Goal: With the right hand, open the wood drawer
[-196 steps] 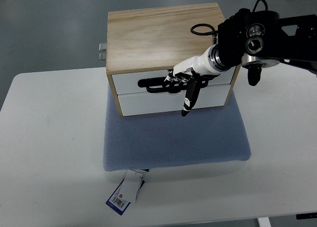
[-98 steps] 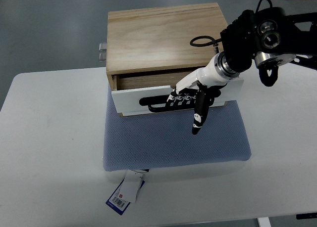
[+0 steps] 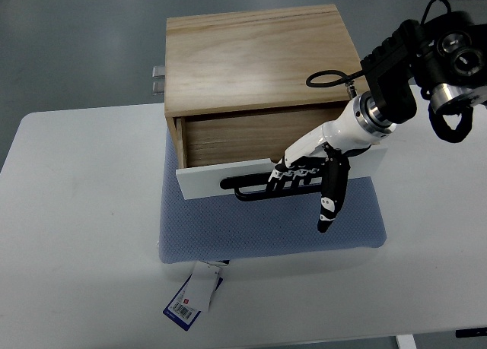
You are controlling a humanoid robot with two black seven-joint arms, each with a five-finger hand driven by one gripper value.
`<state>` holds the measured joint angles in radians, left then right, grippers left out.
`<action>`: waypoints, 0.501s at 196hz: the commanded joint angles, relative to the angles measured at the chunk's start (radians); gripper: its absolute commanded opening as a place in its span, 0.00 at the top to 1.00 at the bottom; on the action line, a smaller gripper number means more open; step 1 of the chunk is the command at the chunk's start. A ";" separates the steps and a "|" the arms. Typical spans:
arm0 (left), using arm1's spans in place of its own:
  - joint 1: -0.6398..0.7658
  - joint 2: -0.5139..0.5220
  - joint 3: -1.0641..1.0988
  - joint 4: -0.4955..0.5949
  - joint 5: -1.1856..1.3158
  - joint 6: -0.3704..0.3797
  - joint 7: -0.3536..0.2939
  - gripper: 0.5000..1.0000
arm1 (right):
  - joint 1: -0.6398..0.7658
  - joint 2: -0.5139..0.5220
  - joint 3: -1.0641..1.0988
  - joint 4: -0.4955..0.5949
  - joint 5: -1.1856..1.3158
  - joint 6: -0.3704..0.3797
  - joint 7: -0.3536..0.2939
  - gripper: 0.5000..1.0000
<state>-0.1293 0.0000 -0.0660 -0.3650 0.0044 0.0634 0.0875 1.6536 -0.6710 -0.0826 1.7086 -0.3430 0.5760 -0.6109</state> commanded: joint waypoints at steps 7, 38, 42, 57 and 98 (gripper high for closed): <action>-0.001 0.000 0.000 0.000 0.000 0.003 0.000 0.00 | 0.006 -0.021 0.001 0.028 0.048 0.018 0.000 0.12; -0.001 0.000 0.000 0.000 0.000 0.003 0.000 0.00 | 0.018 -0.029 0.030 0.031 0.111 0.035 0.000 0.12; 0.000 0.000 0.000 0.000 0.000 0.003 0.000 0.00 | 0.020 -0.029 0.035 0.031 0.122 0.035 0.000 0.12; -0.001 0.000 0.000 0.000 0.000 0.003 0.000 0.00 | 0.034 -0.029 0.060 0.031 0.147 0.035 0.000 0.12; -0.001 0.000 0.000 0.000 0.000 0.001 0.000 0.00 | 0.041 -0.059 0.211 -0.043 0.157 0.035 0.000 0.12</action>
<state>-0.1301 0.0000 -0.0659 -0.3651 0.0048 0.0660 0.0875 1.7002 -0.7059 0.0339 1.7258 -0.1887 0.6111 -0.6109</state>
